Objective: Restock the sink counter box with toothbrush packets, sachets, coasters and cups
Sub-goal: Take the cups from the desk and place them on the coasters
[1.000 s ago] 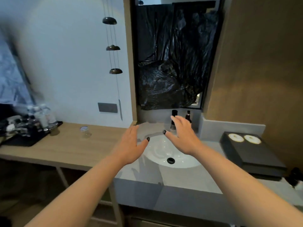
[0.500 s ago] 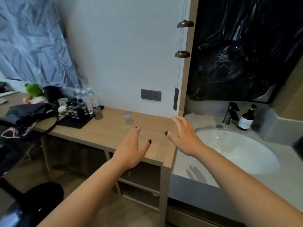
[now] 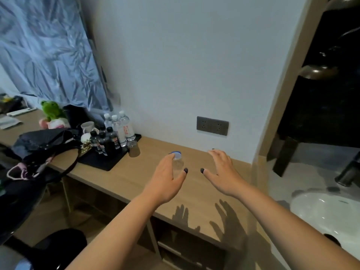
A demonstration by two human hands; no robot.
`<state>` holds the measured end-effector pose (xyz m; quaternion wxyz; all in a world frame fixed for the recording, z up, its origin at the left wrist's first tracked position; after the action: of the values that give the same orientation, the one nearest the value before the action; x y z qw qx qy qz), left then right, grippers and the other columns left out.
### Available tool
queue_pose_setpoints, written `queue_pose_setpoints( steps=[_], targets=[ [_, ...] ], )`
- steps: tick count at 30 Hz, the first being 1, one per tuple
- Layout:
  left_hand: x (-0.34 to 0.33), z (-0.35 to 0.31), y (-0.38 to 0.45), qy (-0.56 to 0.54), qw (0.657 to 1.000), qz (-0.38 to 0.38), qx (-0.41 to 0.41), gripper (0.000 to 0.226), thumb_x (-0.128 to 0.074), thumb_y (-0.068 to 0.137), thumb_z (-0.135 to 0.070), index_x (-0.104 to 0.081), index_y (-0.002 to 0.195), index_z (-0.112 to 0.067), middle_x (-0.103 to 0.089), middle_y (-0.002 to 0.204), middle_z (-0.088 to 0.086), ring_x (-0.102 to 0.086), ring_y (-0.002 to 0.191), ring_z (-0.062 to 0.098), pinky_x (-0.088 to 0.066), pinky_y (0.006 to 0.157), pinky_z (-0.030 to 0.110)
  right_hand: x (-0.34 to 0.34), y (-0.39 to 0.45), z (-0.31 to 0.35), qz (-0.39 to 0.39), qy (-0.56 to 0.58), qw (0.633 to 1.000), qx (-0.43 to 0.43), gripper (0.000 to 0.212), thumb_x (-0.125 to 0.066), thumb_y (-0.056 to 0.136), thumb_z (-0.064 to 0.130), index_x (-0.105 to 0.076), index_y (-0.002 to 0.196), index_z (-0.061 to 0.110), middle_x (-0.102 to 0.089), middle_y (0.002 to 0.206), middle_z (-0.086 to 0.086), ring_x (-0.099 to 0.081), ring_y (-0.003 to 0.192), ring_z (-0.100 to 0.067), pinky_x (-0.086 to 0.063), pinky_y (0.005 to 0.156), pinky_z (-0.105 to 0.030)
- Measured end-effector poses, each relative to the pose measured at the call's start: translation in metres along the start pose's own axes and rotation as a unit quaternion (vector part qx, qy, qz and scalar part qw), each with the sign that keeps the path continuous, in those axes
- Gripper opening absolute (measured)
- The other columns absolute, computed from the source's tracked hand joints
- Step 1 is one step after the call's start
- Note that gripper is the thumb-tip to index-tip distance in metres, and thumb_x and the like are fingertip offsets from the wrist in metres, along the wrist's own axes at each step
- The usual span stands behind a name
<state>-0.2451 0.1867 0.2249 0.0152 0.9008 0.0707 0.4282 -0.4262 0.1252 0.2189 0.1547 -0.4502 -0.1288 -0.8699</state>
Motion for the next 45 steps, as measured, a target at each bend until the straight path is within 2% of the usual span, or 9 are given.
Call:
queue_pose_setpoints(
  steps=[7, 13, 17, 19, 22, 25, 30, 37, 45],
  targets=[
    [0.032, 0.079, 0.08, -0.013, 1.0, -0.009, 0.026, 0.069, -0.048, 0.098, -0.035, -0.014, 0.153, -0.012, -0.016, 0.16, 0.004, -0.015, 0.147, 0.016, -0.012, 0.117, 0.028, -0.053, 0.089, 0.038, 0.028, 0.025, 0.999, 0.011, 0.067, -0.052, 0.093, 0.033, -0.02, 0.15, 0.017, -0.015, 0.155, 0.003, -0.01, 0.145, -0.015, -0.015, 0.115, -0.029],
    [0.057, 0.172, 0.157, -0.033, 0.999, 0.01, 0.039, 0.068, -0.052, 0.096, -0.031, -0.019, 0.152, -0.01, -0.024, 0.158, 0.008, -0.022, 0.145, 0.018, -0.018, 0.118, 0.032, -0.114, 0.162, 0.064, 0.007, 0.089, 0.994, -0.057, 0.063, -0.053, 0.093, 0.027, -0.024, 0.148, 0.018, -0.02, 0.152, 0.002, -0.017, 0.142, -0.017, -0.013, 0.106, -0.02],
    [0.074, 0.233, 0.212, -0.021, 0.998, 0.056, 0.036, 0.071, -0.054, 0.095, -0.029, -0.017, 0.152, -0.008, -0.022, 0.158, 0.008, -0.021, 0.145, 0.02, -0.02, 0.118, 0.034, -0.15, 0.21, 0.086, -0.001, 0.106, 0.988, -0.113, 0.064, -0.052, 0.093, 0.031, -0.023, 0.148, 0.018, -0.019, 0.153, 0.002, -0.018, 0.143, -0.019, -0.018, 0.117, -0.033],
    [0.082, 0.261, 0.237, -0.019, 0.996, 0.084, 0.036, 0.071, -0.056, 0.094, -0.025, -0.019, 0.151, -0.007, -0.023, 0.156, 0.008, -0.029, 0.14, 0.019, -0.027, 0.114, 0.032, -0.165, 0.232, 0.095, 0.001, 0.095, 0.987, -0.131, 0.064, -0.052, 0.092, 0.034, -0.024, 0.148, 0.019, -0.018, 0.154, 0.001, -0.017, 0.144, -0.02, -0.018, 0.118, -0.041],
    [0.091, 0.298, 0.272, 0.0, 0.992, 0.121, 0.038, 0.061, -0.058, 0.09, -0.021, -0.031, 0.142, -0.006, -0.034, 0.146, 0.01, -0.048, 0.116, 0.019, -0.036, 0.095, 0.025, -0.183, 0.256, 0.104, 0.004, 0.077, 0.986, -0.15, 0.063, -0.052, 0.093, 0.034, -0.024, 0.148, 0.021, -0.016, 0.155, 0.004, -0.015, 0.144, -0.016, -0.017, 0.118, -0.035],
    [0.093, 0.332, 0.309, 0.027, 0.99, 0.134, 0.04, 0.068, -0.061, 0.088, -0.019, -0.027, 0.145, -0.002, -0.03, 0.149, 0.016, -0.035, 0.135, 0.028, -0.029, 0.105, 0.028, -0.197, 0.268, 0.106, 0.02, 0.065, 0.984, -0.164, 0.062, -0.051, 0.094, 0.034, -0.024, 0.148, 0.022, -0.013, 0.156, 0.007, -0.013, 0.145, -0.015, -0.017, 0.116, -0.034],
    [0.079, 0.363, 0.36, 0.05, 0.984, 0.162, 0.06, 0.082, -0.064, 0.085, -0.017, -0.016, 0.151, -0.004, -0.02, 0.156, 0.017, -0.021, 0.145, 0.029, -0.02, 0.117, 0.034, -0.212, 0.278, 0.1, 0.043, 0.059, 0.98, -0.187, 0.062, -0.053, 0.094, 0.033, -0.026, 0.148, 0.02, -0.015, 0.156, 0.005, -0.017, 0.143, -0.014, -0.016, 0.11, -0.022],
    [0.051, 0.394, 0.395, 0.108, 0.96, 0.242, 0.091, 0.081, -0.072, 0.077, -0.022, -0.031, 0.144, -0.005, -0.03, 0.146, 0.019, -0.039, 0.132, 0.038, -0.036, 0.109, 0.042, -0.221, 0.284, 0.095, 0.045, 0.057, 0.973, -0.219, 0.061, -0.053, 0.095, 0.03, -0.026, 0.149, 0.019, -0.014, 0.157, 0.004, -0.013, 0.144, -0.01, -0.008, 0.103, -0.013],
    [0.041, 0.403, 0.391, 0.099, 0.966, 0.225, 0.075, 0.075, -0.076, 0.076, -0.024, -0.035, 0.138, -0.012, -0.044, 0.128, 0.018, -0.051, 0.116, 0.035, -0.043, 0.099, 0.039, -0.226, 0.276, 0.089, 0.05, 0.075, 0.966, -0.244, 0.062, -0.053, 0.094, 0.027, -0.025, 0.149, 0.022, -0.01, 0.158, 0.006, -0.011, 0.145, -0.009, -0.01, 0.105, -0.013]
  ],
)
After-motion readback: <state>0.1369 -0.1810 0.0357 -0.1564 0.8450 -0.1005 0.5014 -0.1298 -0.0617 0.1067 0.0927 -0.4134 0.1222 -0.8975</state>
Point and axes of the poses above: each hand's wrist, its own y-axis towards the middle knuckle, its own x-axis out of the back of the hand, z = x × y, the point moved 2 cm from there along y, towards the middle knuckle
